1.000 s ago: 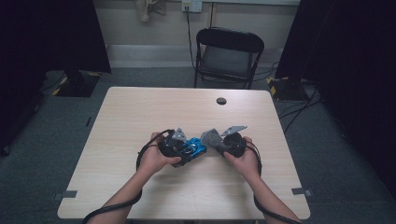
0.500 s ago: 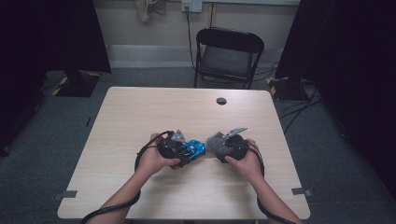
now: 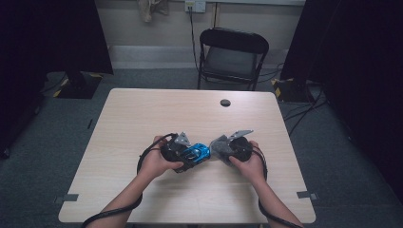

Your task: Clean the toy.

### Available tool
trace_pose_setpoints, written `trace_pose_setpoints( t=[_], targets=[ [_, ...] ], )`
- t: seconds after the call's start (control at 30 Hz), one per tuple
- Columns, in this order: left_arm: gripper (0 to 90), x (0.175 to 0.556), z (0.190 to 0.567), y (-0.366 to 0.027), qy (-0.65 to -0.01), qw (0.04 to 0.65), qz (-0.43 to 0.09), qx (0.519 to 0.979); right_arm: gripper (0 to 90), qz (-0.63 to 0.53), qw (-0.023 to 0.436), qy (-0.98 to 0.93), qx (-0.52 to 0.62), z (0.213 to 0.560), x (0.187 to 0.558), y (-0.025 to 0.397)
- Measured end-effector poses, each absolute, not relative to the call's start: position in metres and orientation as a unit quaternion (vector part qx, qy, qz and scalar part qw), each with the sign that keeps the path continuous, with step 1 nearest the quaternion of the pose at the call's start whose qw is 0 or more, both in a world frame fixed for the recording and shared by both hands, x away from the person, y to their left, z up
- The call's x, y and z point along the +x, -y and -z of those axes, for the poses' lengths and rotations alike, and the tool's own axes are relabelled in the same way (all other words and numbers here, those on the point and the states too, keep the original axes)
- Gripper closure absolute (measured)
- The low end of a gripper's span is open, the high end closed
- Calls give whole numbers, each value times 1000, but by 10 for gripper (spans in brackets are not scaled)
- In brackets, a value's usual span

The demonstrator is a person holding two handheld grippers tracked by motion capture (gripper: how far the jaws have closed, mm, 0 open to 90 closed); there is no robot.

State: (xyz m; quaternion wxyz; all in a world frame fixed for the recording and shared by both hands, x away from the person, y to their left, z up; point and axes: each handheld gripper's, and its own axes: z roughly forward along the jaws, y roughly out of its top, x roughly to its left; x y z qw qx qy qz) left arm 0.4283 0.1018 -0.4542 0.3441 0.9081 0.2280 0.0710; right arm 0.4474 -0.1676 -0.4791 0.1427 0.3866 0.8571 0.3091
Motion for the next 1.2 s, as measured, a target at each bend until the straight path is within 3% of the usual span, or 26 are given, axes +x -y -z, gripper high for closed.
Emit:
trace_pose_setpoints(
  t=[0.07, 0.2, 0.67, 1.2],
  targets=[
    [283, 427, 452, -103, -227, 346, -72, 908, 694, -307, 137, -856, 394, 477, 449, 171],
    [283, 423, 448, -101, -220, 352, -70, 907, 725, -326, 143, -833, 424, 468, 452, 179],
    [283, 428, 444, -99, -227, 359, -79, 902, 726, -352, 112, -854, 365, 458, 446, 157],
    [283, 435, 444, -115, -256, 357, -85, 894, 727, -356, 118, -873, 313, 446, 427, 157]
  ],
)
